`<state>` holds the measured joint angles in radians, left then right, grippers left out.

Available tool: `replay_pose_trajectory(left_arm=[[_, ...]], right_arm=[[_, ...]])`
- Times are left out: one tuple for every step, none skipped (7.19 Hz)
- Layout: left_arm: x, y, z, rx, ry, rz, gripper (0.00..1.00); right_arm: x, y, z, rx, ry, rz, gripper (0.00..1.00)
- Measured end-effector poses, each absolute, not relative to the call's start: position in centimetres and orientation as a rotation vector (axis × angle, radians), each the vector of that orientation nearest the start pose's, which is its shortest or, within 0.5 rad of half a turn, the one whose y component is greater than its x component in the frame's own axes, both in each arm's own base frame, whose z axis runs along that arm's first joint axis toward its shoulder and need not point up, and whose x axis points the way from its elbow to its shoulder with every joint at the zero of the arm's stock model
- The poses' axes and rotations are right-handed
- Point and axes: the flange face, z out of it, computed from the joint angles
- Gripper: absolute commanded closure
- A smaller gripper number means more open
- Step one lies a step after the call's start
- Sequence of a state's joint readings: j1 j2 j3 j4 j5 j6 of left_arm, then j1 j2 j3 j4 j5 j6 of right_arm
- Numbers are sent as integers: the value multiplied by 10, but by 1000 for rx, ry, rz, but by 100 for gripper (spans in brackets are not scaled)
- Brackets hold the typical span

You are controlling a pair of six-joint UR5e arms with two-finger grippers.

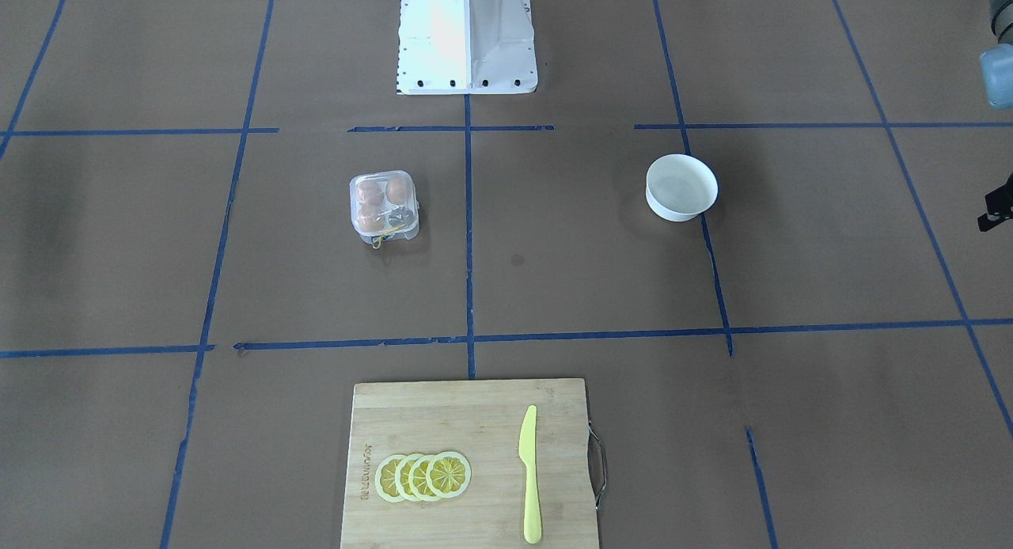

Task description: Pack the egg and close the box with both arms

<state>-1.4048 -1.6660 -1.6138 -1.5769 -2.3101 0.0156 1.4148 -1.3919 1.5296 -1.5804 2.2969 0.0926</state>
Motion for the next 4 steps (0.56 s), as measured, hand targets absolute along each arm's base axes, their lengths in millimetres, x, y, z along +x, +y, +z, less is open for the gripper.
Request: replay_pose_trajectory(left_arm=[[12,-541,597,86,745,231,0],[-3,-541,603,95,744,228,0],[-12,-542,604,103,744,224,0],[-17,-544,602,113,746,222,0]], right_arm=[[-17,-576,589,33,-740,-97,0],[-11,-576,589,35,-746,-88,0],[-6,-575,589,37,-751,-79,0],[-1,-575,590,38,-757,-70,0]])
